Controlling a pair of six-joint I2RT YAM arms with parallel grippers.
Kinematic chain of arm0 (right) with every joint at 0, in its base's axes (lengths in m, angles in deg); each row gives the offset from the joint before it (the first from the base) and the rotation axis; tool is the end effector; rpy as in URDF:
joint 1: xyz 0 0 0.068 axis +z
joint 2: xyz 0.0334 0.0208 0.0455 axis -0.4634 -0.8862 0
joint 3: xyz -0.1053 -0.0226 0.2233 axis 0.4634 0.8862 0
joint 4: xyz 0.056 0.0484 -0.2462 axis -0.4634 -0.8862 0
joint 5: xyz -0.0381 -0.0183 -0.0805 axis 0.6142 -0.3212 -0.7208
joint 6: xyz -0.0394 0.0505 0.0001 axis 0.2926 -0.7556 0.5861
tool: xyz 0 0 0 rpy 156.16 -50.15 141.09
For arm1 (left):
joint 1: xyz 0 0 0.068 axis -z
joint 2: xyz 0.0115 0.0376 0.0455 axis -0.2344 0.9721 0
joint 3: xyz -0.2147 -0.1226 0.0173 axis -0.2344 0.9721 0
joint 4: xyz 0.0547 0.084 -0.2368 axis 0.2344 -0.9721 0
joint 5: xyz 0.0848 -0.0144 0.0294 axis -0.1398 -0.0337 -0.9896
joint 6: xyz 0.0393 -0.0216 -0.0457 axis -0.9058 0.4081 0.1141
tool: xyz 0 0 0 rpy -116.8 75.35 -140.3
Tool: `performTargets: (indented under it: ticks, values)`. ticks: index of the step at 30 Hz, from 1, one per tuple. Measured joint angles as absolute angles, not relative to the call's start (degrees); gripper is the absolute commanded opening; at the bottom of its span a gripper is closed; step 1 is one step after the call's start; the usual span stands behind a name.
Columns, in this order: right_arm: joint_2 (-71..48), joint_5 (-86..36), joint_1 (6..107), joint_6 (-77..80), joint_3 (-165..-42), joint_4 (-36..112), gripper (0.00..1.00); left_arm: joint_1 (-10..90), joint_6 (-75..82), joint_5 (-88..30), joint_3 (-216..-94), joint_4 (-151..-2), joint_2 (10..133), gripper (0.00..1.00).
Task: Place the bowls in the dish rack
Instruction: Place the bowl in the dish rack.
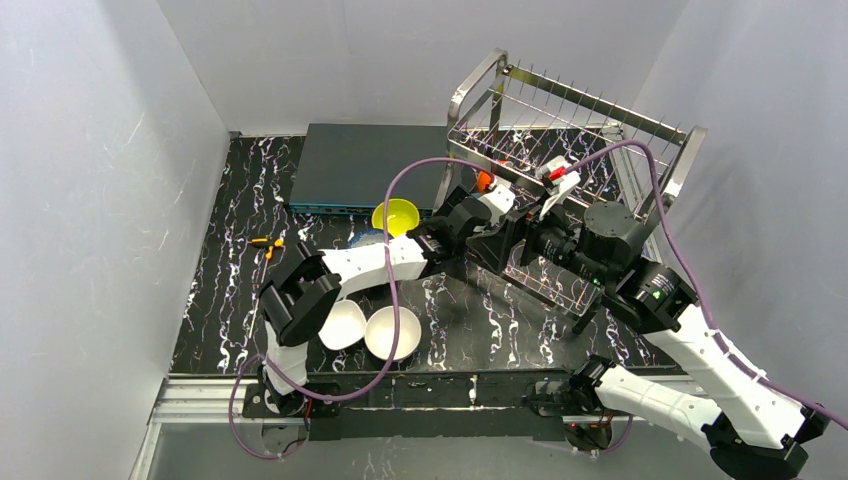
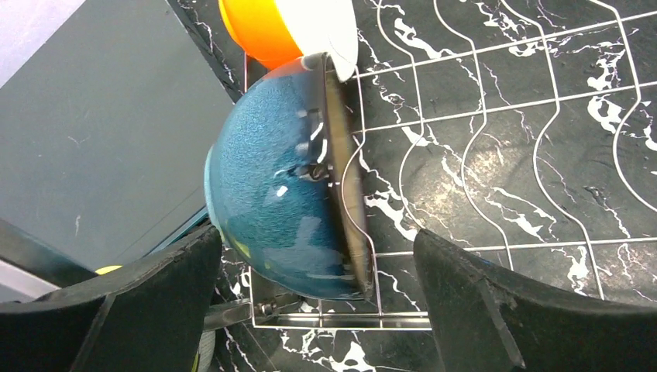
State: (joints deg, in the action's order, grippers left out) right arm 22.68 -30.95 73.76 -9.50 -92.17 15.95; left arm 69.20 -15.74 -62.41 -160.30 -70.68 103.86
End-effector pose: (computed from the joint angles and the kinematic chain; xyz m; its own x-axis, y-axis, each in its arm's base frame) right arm 0.1325 0.1397 0.4043 -0.2893 0.1458 -0.9461 -0.6809 0.6634 0.3104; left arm 0.2662 -0.3525 0.2242 -0.1435 0.4243 -0.8941 0.5536 0.7833 0.2829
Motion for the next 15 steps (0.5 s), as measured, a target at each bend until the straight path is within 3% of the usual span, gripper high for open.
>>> performTargets:
  ticks: [15]
  values:
    - [22.5, -30.6, 73.8, -9.7, -92.2, 16.3, 0.99, 69.4, -15.7, -66.4, -161.3, -76.7, 101.7, 0.91]
